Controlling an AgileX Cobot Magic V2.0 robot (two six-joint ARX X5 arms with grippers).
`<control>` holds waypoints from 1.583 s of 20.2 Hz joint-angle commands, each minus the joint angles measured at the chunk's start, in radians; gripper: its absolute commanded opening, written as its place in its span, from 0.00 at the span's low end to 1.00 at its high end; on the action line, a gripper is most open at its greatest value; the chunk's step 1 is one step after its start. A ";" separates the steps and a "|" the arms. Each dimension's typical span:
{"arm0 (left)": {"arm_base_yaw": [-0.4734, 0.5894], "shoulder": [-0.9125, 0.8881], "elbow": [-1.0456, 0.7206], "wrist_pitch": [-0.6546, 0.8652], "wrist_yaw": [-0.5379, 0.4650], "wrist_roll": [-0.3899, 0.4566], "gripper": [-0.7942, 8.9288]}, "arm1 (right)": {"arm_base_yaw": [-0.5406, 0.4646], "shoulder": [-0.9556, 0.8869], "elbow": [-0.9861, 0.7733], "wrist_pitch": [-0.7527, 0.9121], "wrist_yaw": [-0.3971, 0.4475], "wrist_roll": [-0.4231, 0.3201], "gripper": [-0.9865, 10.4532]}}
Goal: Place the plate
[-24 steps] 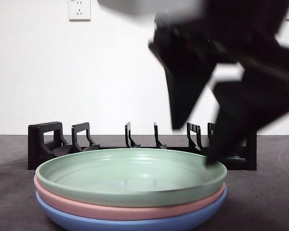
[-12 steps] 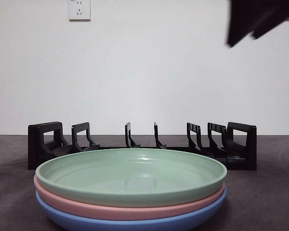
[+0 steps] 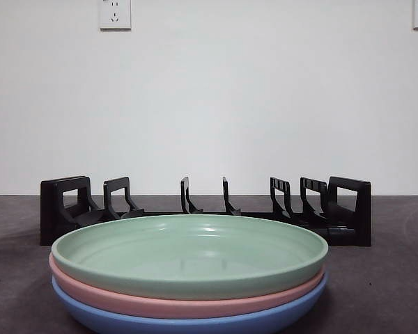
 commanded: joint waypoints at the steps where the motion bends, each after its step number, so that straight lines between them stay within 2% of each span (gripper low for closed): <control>1: -0.002 0.002 0.016 0.000 0.002 0.006 0.09 | 0.007 0.005 0.008 -0.013 -0.006 0.010 0.10; 10: -0.002 -0.002 0.014 -0.004 0.002 0.006 0.09 | 0.007 0.005 0.008 0.013 0.008 0.009 0.10; 12: 0.002 -0.017 0.004 0.031 0.000 0.060 0.09 | 0.007 0.005 0.008 0.013 0.008 0.010 0.10; 13: 0.009 -0.031 -0.020 0.095 0.000 0.089 0.09 | 0.007 0.005 0.008 0.013 0.008 0.010 0.10; 17: 0.072 -0.175 -0.284 0.565 0.000 0.220 0.09 | 0.007 0.005 0.008 0.013 0.008 0.010 0.10; 20: 0.119 -0.320 -0.510 0.758 -0.006 0.225 0.09 | 0.007 0.005 0.008 0.013 0.008 0.010 0.10; 24: 0.161 -0.479 -0.695 0.776 -0.006 0.223 0.09 | 0.007 0.005 0.008 0.013 0.008 0.010 0.10; 32: 0.191 -0.554 -0.769 0.774 -0.036 0.214 0.09 | 0.007 0.005 0.008 0.013 0.008 0.010 0.10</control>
